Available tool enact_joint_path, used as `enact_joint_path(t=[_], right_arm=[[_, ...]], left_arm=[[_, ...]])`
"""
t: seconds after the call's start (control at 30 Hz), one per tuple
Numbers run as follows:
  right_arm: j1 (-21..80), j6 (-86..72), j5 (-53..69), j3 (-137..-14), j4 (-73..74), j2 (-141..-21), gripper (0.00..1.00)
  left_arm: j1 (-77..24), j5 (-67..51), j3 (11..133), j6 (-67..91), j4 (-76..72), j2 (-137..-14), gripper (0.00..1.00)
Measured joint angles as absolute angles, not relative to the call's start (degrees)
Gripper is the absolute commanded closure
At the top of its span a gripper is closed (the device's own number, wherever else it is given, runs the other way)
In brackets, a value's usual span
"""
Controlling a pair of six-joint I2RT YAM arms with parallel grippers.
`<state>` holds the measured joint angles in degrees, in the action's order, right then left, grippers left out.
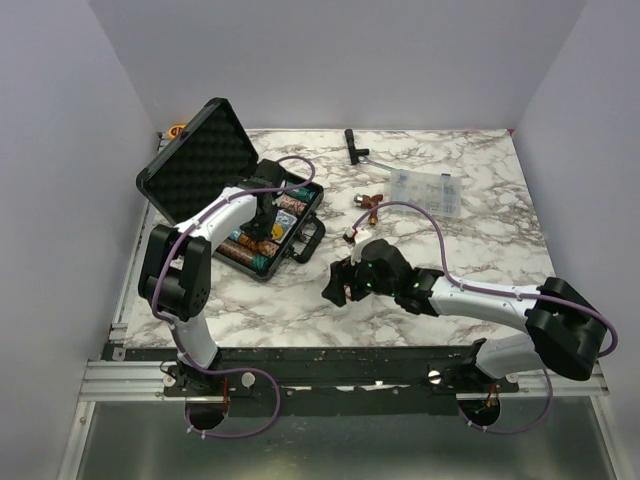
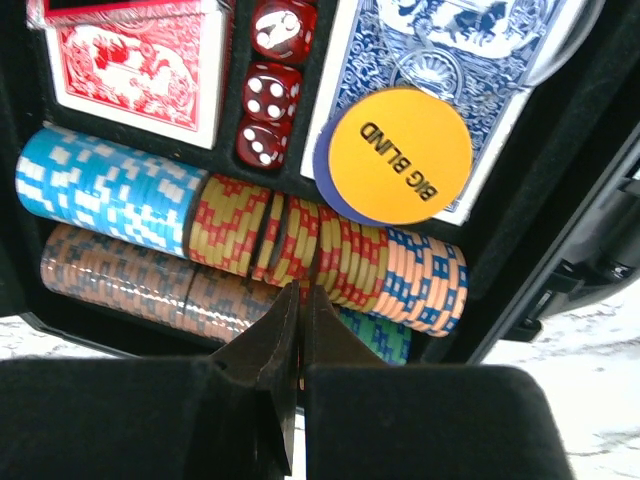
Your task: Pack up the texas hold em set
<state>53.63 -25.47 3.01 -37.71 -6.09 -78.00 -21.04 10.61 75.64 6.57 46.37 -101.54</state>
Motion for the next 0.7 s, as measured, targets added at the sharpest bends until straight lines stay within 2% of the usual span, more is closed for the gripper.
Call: enact_joint_path(t=[0.53,0.7], right_arm=[[53.63,-27.29,4.40,-35.16,-8.25,-78.00,0.26],[53.63,-27.70,4.93,-34.68,-8.73,-78.15,0.26]], left_arm=[[-20.21,13.37,76.05,6.33,45.34,-103.09,1.00],[-20.21,13.37,76.05,6.66,45.36,-103.11,0.89]])
